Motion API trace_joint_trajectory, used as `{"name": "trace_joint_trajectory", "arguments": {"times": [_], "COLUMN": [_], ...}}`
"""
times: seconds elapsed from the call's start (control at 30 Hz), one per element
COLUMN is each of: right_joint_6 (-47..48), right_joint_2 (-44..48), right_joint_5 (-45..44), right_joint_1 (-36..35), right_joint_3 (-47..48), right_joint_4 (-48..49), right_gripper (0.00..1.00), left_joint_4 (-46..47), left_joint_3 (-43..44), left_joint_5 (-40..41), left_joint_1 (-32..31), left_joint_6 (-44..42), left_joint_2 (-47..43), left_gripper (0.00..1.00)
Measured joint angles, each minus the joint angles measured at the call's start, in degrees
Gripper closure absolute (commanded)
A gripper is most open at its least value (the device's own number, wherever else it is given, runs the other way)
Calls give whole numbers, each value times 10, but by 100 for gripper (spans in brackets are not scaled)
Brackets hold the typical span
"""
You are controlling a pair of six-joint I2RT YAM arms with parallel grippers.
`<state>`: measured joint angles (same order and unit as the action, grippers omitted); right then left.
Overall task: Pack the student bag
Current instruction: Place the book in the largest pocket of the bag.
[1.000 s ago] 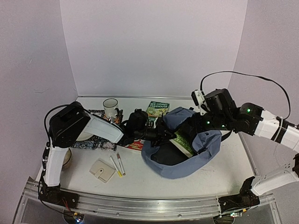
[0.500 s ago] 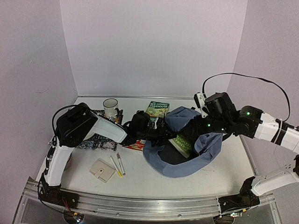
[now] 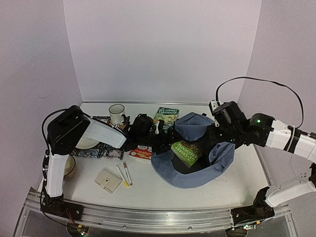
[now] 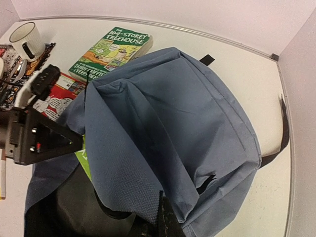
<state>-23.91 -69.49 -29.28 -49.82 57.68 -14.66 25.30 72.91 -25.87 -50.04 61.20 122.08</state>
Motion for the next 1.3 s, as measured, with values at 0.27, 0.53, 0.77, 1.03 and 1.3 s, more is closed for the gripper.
{"name": "trace_joint_trajectory", "arguments": {"times": [0.27, 0.53, 0.77, 1.03, 1.3], "right_joint_6": [0, -1, -2, -1, 3], "right_joint_2": [0, -6, -23, -22, 9], "right_joint_5": [-18, -15, 4, -9, -18], "right_joint_1": [7, 7, 7, 7, 32], "right_joint_3": [-4, -4, 1, -1, -12], "right_joint_4": [-15, -17, -16, -16, -26], "right_gripper": [100, 100, 100, 100, 96], "left_joint_4": [-21, -35, -48, -134, -249], "left_joint_3": [-13, 18, 61, 55, 0], "left_joint_5": [26, 42, 55, 142, 268], "left_joint_1": [-21, -52, -58, -65, -65], "left_joint_6": [-38, -49, -52, -96, -156], "left_joint_2": [-43, -35, -11, -26, -140], "left_gripper": [5, 6, 8, 4, 1]}}
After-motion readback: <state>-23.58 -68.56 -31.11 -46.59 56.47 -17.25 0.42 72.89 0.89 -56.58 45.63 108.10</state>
